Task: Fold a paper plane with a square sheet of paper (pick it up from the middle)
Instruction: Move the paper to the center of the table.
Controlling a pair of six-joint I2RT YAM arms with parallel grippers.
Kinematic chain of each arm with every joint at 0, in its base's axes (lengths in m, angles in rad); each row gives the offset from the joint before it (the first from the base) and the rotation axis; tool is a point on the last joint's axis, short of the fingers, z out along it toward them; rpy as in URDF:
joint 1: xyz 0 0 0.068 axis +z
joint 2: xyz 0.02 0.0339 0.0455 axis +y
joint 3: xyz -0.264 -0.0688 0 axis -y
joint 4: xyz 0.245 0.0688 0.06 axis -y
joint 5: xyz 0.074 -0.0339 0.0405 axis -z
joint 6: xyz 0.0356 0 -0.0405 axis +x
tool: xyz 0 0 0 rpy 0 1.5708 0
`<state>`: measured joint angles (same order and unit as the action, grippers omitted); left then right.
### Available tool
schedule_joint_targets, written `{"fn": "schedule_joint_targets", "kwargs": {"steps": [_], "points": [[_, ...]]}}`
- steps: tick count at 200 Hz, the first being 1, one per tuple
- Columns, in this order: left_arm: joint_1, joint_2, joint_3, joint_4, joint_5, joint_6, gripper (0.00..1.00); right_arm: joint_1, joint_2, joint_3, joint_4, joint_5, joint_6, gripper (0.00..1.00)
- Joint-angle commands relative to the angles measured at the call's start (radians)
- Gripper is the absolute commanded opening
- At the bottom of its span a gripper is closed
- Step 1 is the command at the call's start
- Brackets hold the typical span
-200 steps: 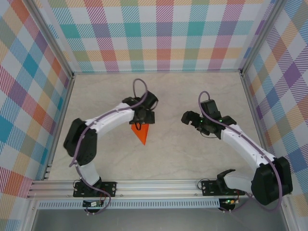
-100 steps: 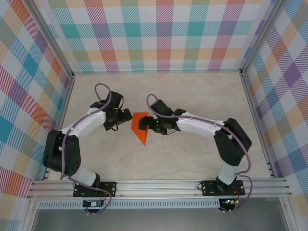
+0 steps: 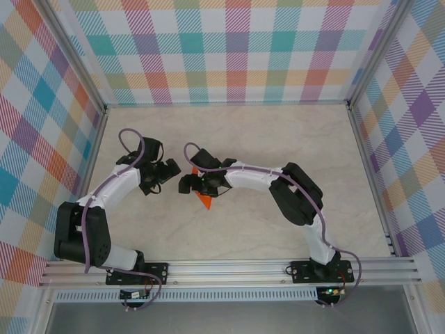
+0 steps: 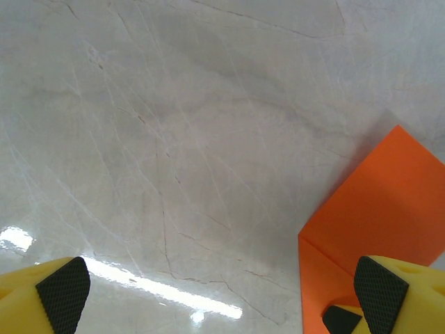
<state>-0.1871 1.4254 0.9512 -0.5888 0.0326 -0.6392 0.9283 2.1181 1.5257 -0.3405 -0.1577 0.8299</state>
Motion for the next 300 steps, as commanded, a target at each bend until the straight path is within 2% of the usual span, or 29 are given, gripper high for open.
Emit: {"fn": "schedule_joint_targets", "kwargs": {"steps": [1,30,68,101,122,138,168,198,211,253,300], "points": [[0.016,-0.013,-0.005,0.016,0.023,0.005,1.0,-0.009,0.015,0.034,-0.11,0.019,-0.112,0.87],[0.016,-0.012,-0.005,0.019,0.034,0.016,1.0,-0.018,0.012,0.009,-0.226,-0.019,-0.349,0.88],[0.017,-0.01,-0.005,0.023,0.056,0.038,1.0,-0.041,-0.079,-0.155,-0.291,-0.114,-0.676,0.87],[0.017,-0.027,-0.026,0.042,0.101,0.038,1.0,-0.067,-0.18,-0.247,-0.324,-0.098,-0.79,0.87],[0.016,-0.036,-0.039,0.065,0.148,0.036,1.0,-0.077,-0.263,-0.27,-0.27,-0.085,-0.743,0.87],[0.015,-0.041,-0.052,0.083,0.188,0.031,1.0,-0.078,-0.341,-0.297,-0.192,-0.078,-0.65,0.87],[-0.002,-0.065,-0.091,0.148,0.274,0.018,0.98,-0.082,-0.452,-0.411,-0.026,0.091,-0.312,0.87],[-0.048,-0.086,-0.11,0.181,0.299,0.006,0.97,-0.087,-0.497,-0.521,0.113,0.104,-0.104,0.86],[-0.066,-0.088,-0.118,0.186,0.306,-0.006,0.97,-0.088,-0.496,-0.54,0.16,0.088,-0.079,0.86],[-0.101,-0.091,-0.15,0.217,0.329,-0.035,0.97,-0.107,-0.432,-0.565,0.291,-0.093,-0.066,0.85],[-0.125,-0.103,-0.173,0.232,0.332,-0.058,1.0,-0.129,-0.398,-0.601,0.338,-0.104,-0.055,0.85]]}}
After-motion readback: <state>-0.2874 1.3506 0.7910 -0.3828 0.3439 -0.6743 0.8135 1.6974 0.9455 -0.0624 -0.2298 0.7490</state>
